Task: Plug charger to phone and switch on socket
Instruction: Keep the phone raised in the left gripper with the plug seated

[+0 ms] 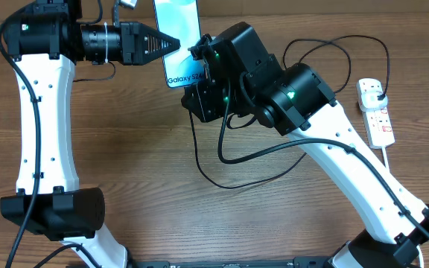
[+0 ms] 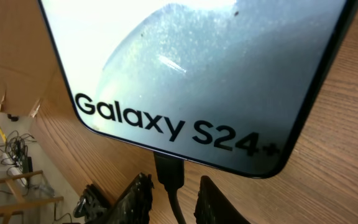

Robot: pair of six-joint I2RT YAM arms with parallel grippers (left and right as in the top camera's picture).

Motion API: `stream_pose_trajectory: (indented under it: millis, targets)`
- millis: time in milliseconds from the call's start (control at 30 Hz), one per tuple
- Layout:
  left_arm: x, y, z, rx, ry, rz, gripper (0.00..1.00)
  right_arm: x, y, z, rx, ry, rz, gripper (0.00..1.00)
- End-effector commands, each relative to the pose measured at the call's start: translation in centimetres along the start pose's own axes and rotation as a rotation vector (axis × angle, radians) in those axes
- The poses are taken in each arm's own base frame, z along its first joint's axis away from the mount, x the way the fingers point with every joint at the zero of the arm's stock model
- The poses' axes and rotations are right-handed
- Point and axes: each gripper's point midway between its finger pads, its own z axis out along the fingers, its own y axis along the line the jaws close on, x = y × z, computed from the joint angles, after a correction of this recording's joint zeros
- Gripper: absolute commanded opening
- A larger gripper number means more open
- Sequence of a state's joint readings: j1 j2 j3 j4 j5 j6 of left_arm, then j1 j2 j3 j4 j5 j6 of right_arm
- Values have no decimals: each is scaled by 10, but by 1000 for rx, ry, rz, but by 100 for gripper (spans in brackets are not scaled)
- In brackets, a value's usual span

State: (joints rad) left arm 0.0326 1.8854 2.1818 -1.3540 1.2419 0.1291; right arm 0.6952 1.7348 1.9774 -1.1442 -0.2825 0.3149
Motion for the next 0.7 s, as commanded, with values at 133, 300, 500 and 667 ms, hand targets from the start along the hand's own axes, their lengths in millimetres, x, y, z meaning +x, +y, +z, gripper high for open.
stream_pose_trajectory:
  millis: [133,300,500,667]
  targets:
    - [-2,-16,0,60,-7,-11,4,-8,3,-3,-5,-24,7,22]
    - [-2,-16,0,60,-7,-11,4,-8,3,-3,-5,-22,19,17]
    - [-2,-16,0,60,-7,-18,4,-4,1,-3,2,-5,25,16]
    - [-2,-16,0,60,-7,-41,4,-4,2,-3,2,-7,25,13]
